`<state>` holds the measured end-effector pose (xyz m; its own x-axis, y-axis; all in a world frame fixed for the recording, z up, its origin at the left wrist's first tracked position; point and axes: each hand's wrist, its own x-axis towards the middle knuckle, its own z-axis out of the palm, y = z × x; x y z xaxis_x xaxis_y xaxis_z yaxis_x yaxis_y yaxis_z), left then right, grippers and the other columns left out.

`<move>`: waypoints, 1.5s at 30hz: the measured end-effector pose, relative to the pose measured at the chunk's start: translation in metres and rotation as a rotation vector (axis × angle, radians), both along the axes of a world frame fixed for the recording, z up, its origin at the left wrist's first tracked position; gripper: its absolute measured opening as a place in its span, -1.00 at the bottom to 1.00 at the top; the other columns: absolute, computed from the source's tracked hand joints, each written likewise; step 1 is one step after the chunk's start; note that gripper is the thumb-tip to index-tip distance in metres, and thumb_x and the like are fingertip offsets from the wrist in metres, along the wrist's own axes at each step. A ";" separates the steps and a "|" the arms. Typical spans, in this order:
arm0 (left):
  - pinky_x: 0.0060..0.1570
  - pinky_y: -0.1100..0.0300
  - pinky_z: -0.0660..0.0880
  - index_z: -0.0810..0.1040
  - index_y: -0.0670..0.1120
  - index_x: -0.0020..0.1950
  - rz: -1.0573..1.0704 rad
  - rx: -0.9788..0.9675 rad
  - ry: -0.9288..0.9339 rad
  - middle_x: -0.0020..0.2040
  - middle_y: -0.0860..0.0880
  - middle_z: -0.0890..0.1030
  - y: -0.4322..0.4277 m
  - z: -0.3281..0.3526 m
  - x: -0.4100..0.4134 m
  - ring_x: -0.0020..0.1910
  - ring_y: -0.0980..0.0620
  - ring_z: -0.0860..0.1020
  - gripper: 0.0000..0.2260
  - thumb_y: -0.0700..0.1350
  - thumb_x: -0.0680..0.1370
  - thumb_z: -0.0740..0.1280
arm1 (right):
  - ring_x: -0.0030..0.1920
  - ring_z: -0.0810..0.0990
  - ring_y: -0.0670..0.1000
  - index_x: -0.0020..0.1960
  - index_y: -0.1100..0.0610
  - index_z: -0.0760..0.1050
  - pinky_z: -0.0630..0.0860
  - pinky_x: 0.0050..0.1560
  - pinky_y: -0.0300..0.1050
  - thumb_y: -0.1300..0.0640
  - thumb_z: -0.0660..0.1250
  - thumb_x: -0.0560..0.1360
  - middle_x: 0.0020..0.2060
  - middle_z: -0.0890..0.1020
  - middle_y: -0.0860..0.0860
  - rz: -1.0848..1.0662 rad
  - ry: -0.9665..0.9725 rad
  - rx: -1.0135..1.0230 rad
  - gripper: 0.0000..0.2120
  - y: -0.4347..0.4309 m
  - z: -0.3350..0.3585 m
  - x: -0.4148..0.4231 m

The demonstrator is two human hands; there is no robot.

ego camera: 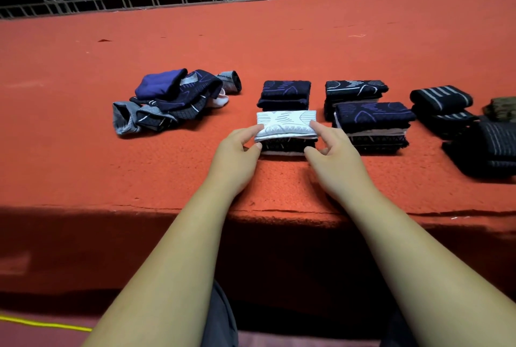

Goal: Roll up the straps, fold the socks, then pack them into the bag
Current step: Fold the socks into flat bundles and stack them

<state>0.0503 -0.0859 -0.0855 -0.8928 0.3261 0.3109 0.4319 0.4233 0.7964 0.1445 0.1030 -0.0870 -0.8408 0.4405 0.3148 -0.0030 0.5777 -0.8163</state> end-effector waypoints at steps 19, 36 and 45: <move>0.19 0.01 0.61 0.69 0.13 0.21 0.040 0.083 -0.075 0.11 0.25 0.72 -0.030 0.004 -0.007 0.08 0.13 0.68 -0.74 -0.16 0.64 0.33 | -0.18 0.56 -0.12 -0.01 0.00 0.60 0.44 -0.09 -0.28 0.23 0.38 0.56 -0.18 0.64 -0.09 0.003 0.181 0.044 -0.86 -0.019 0.006 0.021; 0.15 0.25 0.54 0.69 0.06 -0.04 0.231 -0.054 -0.074 -0.11 0.12 0.74 -0.105 0.006 -0.034 -0.05 0.20 0.69 -0.75 -0.26 0.59 0.30 | -0.09 0.62 -0.18 0.01 -0.09 0.62 0.58 0.03 -0.04 0.10 0.41 0.55 -0.14 0.67 -0.22 0.267 -0.020 0.358 -0.91 -0.074 -0.002 0.015; 0.21 0.13 0.61 0.69 0.03 -0.08 0.309 0.132 -0.190 -0.15 0.06 0.75 -0.138 0.001 -0.057 -0.12 0.19 0.73 -0.72 -0.29 0.57 0.26 | -0.16 0.59 -0.21 -0.04 -0.03 0.64 0.47 -0.06 -0.22 0.14 0.43 0.53 -0.25 0.65 -0.19 0.230 -0.027 0.253 -0.93 -0.139 0.002 -0.034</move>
